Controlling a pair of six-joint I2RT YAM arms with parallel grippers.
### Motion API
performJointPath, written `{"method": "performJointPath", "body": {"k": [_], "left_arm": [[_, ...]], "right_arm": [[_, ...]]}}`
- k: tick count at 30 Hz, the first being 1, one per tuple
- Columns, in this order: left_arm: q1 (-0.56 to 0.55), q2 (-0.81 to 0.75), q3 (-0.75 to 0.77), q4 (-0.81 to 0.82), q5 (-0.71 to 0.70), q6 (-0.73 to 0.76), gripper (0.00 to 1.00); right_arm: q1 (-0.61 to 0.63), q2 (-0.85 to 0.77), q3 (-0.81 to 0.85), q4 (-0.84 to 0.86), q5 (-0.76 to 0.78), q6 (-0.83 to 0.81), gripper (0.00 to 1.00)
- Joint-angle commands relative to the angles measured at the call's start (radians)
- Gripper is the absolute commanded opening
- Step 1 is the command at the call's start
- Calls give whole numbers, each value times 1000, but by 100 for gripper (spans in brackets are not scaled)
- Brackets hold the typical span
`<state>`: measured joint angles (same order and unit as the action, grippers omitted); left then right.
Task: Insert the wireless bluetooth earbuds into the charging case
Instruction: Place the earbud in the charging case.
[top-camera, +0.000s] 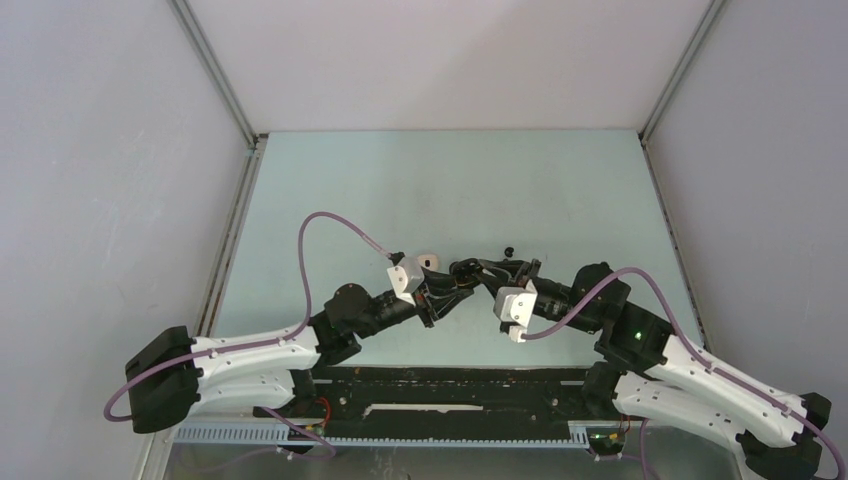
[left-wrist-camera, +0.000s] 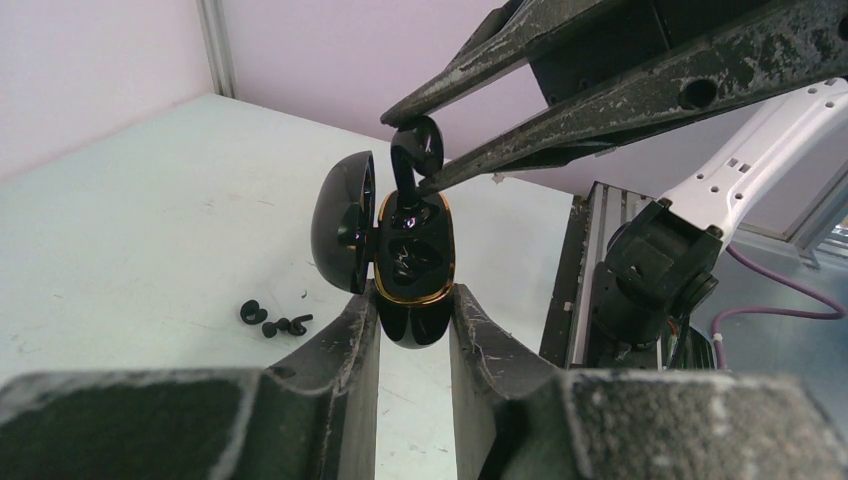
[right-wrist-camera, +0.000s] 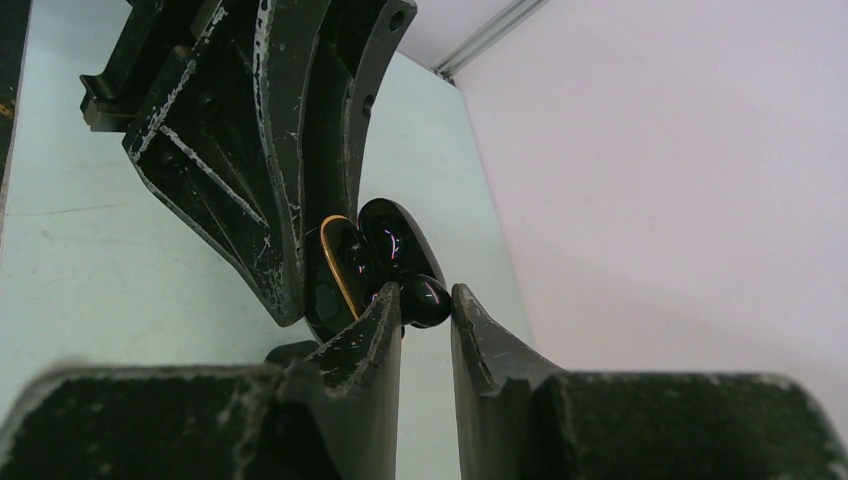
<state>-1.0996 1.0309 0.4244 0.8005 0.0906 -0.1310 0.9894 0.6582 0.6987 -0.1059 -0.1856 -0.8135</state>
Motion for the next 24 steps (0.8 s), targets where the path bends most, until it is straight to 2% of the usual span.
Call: {"method": "performJointPath", "body": {"k": [1,15,24], "left_arm": [[-6,-20,1,52,8,6,0],[-6,-22,-6,54,-1,11,0],[-6,-28,-15,63,-17,7,0]], "right_arm": [[5,6,-1,-3,11,-23,0],[7,18,0,-50,-14,-52,0],[8,20,1,-67,-33,-53,11]]}}
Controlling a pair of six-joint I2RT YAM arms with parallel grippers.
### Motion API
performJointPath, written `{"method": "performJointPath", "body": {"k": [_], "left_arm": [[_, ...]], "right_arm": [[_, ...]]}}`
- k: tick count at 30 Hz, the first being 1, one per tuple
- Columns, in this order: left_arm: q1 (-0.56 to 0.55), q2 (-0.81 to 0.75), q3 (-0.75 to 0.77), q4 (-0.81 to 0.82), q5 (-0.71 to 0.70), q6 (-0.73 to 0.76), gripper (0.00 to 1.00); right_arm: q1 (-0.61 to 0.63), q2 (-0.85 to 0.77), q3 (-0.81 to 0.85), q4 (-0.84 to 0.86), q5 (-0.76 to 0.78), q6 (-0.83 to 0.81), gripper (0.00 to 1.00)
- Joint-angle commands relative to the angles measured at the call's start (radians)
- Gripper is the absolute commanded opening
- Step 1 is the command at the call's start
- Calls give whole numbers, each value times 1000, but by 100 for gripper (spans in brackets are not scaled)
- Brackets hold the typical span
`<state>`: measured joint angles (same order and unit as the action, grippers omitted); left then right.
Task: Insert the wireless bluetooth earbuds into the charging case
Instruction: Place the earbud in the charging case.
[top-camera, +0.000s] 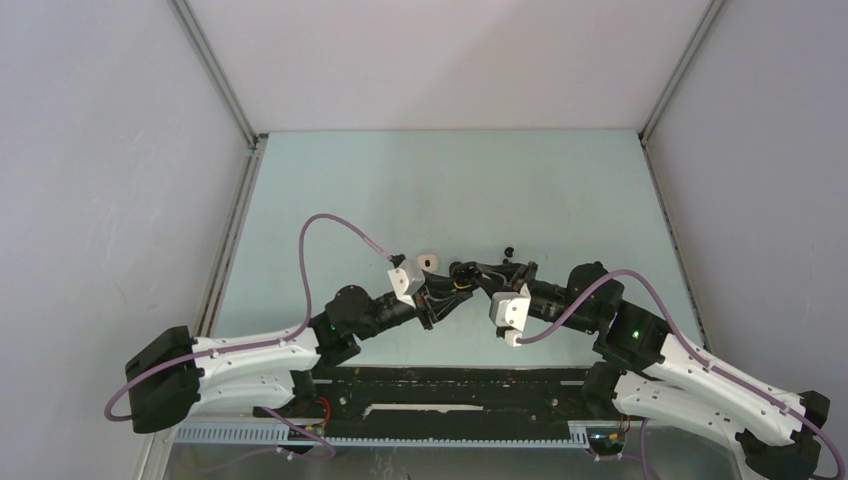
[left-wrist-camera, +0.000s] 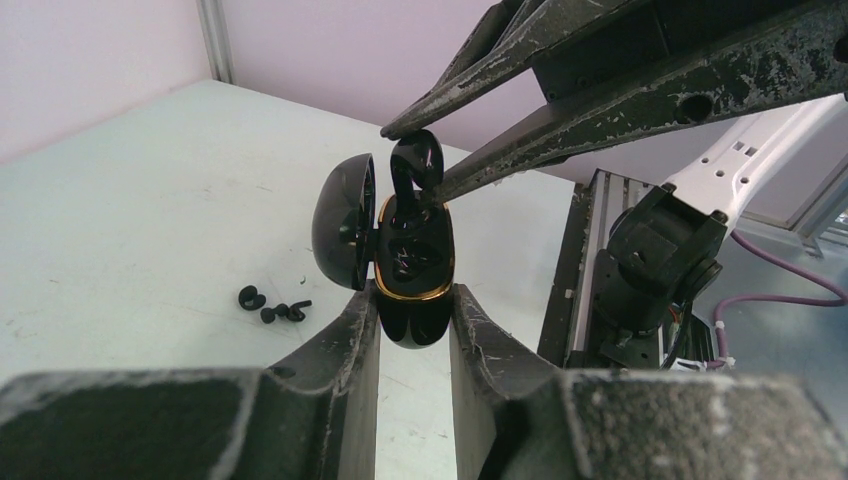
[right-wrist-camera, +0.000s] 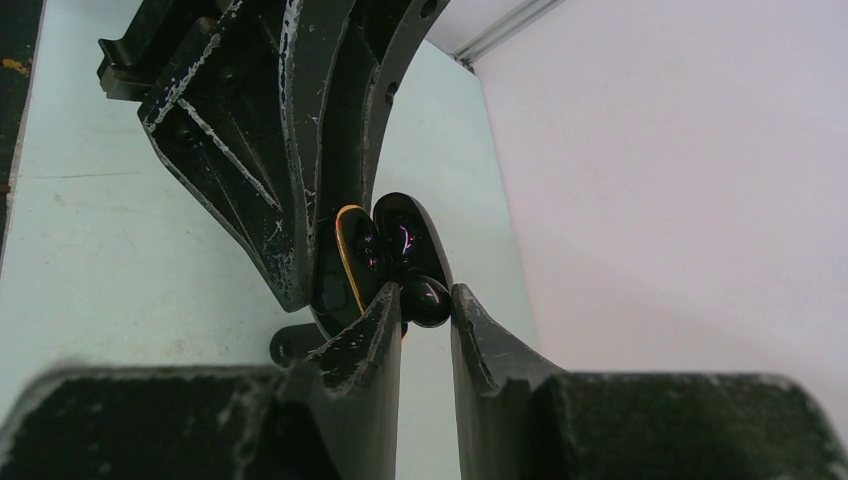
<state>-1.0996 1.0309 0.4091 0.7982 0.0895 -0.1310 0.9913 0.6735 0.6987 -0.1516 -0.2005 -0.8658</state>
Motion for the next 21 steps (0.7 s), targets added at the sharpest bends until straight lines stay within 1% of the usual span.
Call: {"method": "performJointPath", "body": {"k": [1,3,7,8,9,11,13,17,20,21], "left_arm": [[-6,-28,-1,65,-16,7,0],[-6,-25,-1,65,-17,6,0],[-6,-22,-3,74,-15,2,0],[-6,-20,-3,74,-16,2,0],[-6,-20,-4,75,-16,2,0],[-6,-20,-4,74,-14,2,0],[-6,-20,-6,73,-15,2,0],[-6,-20,-7,75,-12,1,0],[-6,-19,-7,75,-10,2,0],[-6,-19,-7,75,-11,4,0]], "right_arm": [[7,3,1,-21,-19,-1,14],[6,2,1,-21,-20,-1,18],[8,2,1,-10,-5,0,21],[7,2,1,-6,-3,0,23],[8,1,1,-1,-1,-1,26],[9,-1,1,5,-5,-3,37],[8,-4,1,10,-6,-5,45],[8,0,11,4,-4,-3,56],[7,5,20,-11,-11,0,61],[7,8,25,-19,-16,6,65]]}}
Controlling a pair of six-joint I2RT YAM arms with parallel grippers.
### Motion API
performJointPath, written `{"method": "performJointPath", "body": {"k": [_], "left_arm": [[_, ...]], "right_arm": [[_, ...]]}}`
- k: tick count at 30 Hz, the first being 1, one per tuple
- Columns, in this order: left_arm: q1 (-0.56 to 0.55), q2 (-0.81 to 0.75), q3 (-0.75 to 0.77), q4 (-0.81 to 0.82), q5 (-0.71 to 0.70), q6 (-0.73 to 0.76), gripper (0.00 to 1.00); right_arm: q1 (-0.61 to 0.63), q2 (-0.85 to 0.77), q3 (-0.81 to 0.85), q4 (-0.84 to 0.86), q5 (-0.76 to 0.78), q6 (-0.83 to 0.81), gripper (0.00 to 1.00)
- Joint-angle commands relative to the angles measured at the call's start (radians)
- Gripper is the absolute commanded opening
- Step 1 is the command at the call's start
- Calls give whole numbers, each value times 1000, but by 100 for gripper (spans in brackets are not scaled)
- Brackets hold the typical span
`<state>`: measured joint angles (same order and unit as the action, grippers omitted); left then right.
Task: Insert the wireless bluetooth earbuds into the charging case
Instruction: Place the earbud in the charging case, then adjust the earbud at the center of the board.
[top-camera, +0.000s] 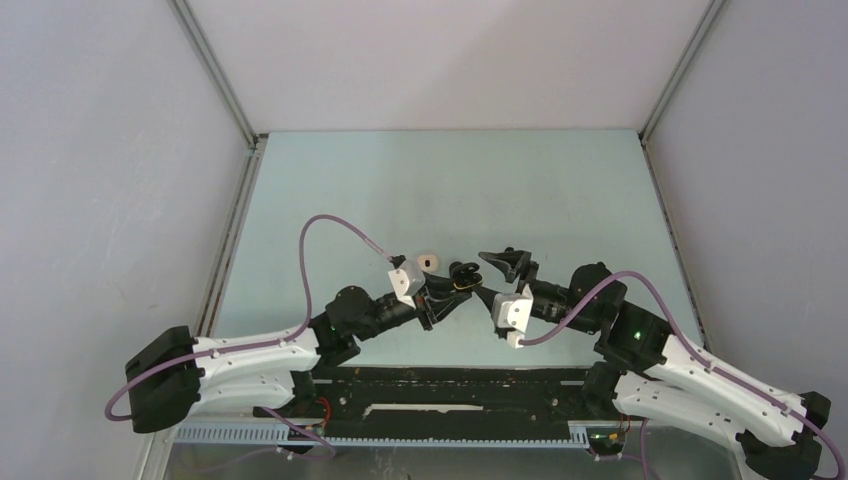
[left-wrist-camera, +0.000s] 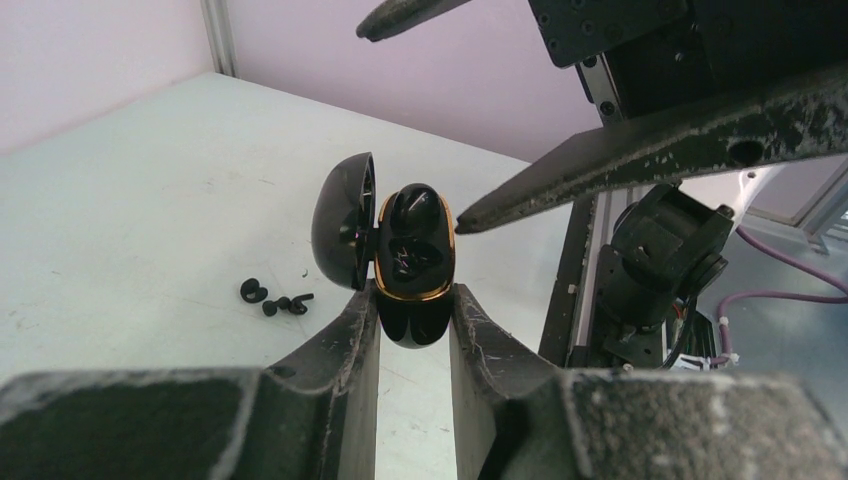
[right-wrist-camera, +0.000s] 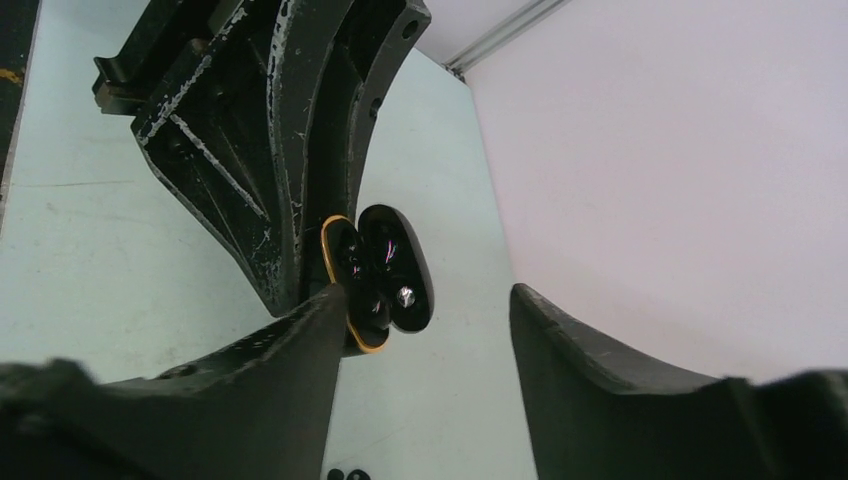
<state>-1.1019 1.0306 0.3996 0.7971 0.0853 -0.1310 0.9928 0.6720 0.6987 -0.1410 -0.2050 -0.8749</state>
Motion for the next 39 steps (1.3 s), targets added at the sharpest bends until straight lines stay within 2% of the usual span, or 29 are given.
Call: {"method": "performJointPath", "body": {"k": [1,6,12,15,16,19,22,26,30,33,35,37,39], "left_arm": [[-4,-18,1,77,-6,6,0],[-4,-18,-5,81,-9,7,0],[-4,-29,-17,80,-10,6,0],[-4,-26,-19,80,-11,2,0],[-4,-25,-19,80,-10,-1,0],[-4,-20,-23,80,-11,-13,0],[-4,-33,-34,79,-11,-29,0],[-4,-93,-55,26,-17,-45,0],[-4,-149,-36,-102,-15,-34,0],[-4,-170,-31,-145,-22,-23,0],[-4,-165,-10,-179,-23,-15,0],[-4,-155,26,-233,-20,-15,0],[-4,-154,67,-298,-10,-34,0]], "right_arm": [[3,12,33,-42,-19,27,69],[-16,52,136,-219,-95,97,83],[-82,74,262,-362,-120,220,86],[-162,64,285,-378,-141,262,88],[-197,62,286,-376,-147,283,92],[-380,74,285,-386,-232,376,96],[-621,116,255,-401,-376,476,95],[-843,143,174,-400,-451,534,93],[-938,124,107,-425,-441,521,89],[-970,91,53,-405,-414,536,79],[-978,71,-9,-315,-362,625,77],[-984,64,-84,-209,-375,690,75],[-978,83,-89,-146,-376,709,73]]}}
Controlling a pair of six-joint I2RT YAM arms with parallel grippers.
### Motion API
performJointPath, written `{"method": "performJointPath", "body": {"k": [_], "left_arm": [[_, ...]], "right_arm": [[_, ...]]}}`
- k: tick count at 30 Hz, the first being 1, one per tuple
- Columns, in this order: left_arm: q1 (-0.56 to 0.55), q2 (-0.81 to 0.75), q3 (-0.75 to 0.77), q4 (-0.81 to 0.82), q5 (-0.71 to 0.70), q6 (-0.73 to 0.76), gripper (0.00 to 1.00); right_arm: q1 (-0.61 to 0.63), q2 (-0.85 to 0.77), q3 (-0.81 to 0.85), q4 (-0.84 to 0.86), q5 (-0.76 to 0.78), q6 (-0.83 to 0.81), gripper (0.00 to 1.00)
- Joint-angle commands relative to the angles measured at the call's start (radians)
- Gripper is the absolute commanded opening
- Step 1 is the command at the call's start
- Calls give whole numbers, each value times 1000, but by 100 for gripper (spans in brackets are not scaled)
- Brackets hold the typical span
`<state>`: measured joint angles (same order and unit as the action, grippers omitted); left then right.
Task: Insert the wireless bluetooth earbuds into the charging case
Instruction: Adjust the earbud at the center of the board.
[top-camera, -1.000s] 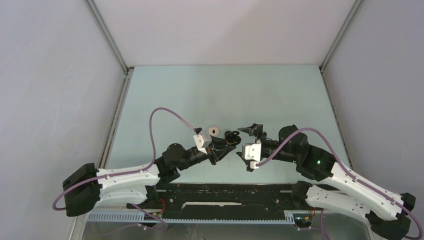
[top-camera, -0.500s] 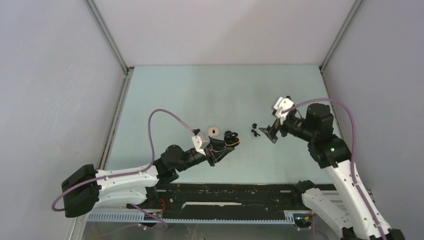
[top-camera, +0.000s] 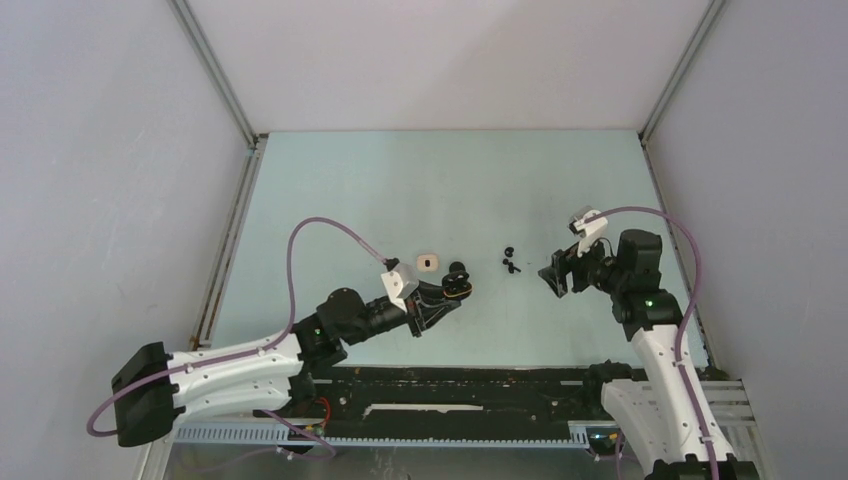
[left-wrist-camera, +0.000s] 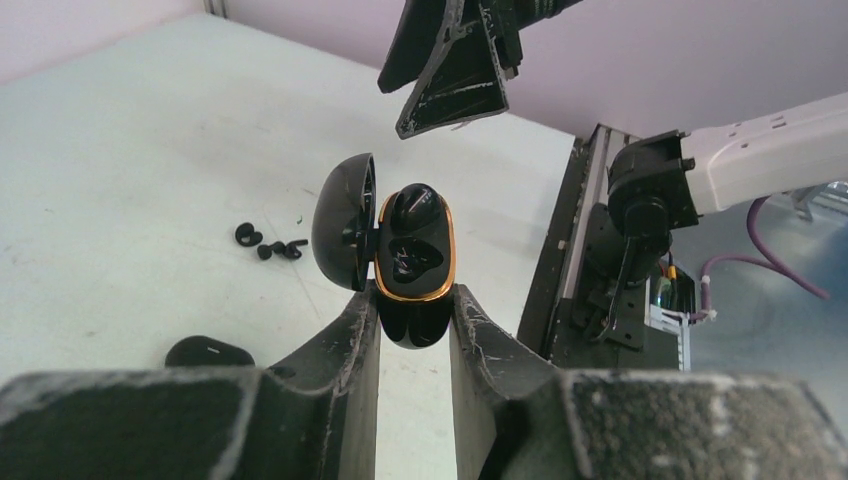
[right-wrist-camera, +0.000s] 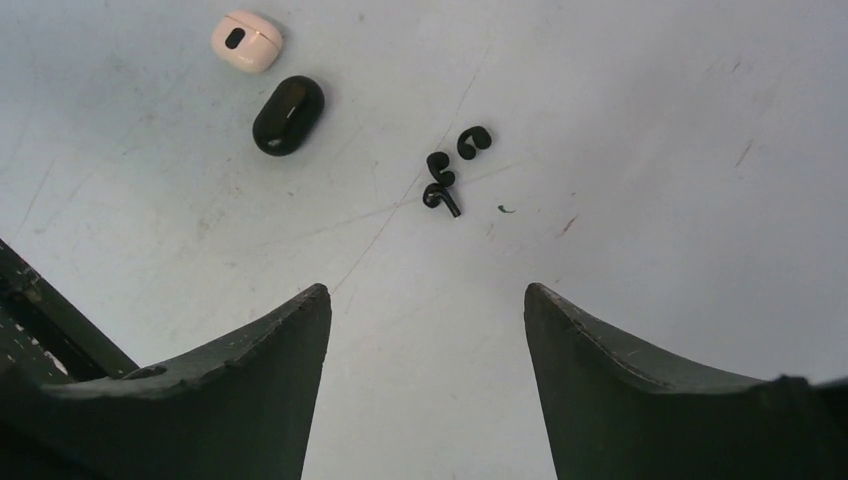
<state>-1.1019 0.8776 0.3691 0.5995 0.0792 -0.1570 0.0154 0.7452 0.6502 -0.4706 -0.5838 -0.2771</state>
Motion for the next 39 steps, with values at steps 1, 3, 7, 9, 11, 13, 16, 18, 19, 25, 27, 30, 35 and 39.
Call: {"method": "performJointPath", "body": {"k": [1,3,7,9,11,13,16,18,19,25,27,30,35,39], "left_arm": [[-4,-3,114,-137,6,-20,0],[-5,-17,132,-185,22,-30,0],[-4,-56,115,-247,2,-17,0],[-4,-74,78,-232,-27,-26,0],[-4,-86,29,-181,-50,-54,0],[-6,-102,-9,-131,-68,-83,0],[-10,-130,-30,-120,-106,-96,0],[-12,-149,-37,-119,-118,-99,0],[-12,-155,-39,-120,-118,-100,0],[-16,-136,-19,-130,-47,-107,0],[-18,-122,-6,-131,5,-107,0],[-34,-106,13,-131,44,-113,0],[-62,-104,23,-130,27,-125,0],[-76,-103,37,-145,22,-141,0]], "right_arm": [[6,29,-22,193,26,115,71],[9,80,28,201,69,113,67],[43,251,161,230,116,132,56],[96,381,272,218,153,124,51],[139,503,374,163,167,97,40],[180,610,457,93,196,49,36],[231,720,483,55,271,9,36],[254,768,466,61,306,-17,36],[263,786,460,57,316,-26,38],[261,833,452,12,298,-34,57],[262,838,453,2,293,-36,59],[267,851,453,-3,288,-43,59],[298,887,454,-23,306,-85,57],[331,901,454,-24,346,-94,54]]}}
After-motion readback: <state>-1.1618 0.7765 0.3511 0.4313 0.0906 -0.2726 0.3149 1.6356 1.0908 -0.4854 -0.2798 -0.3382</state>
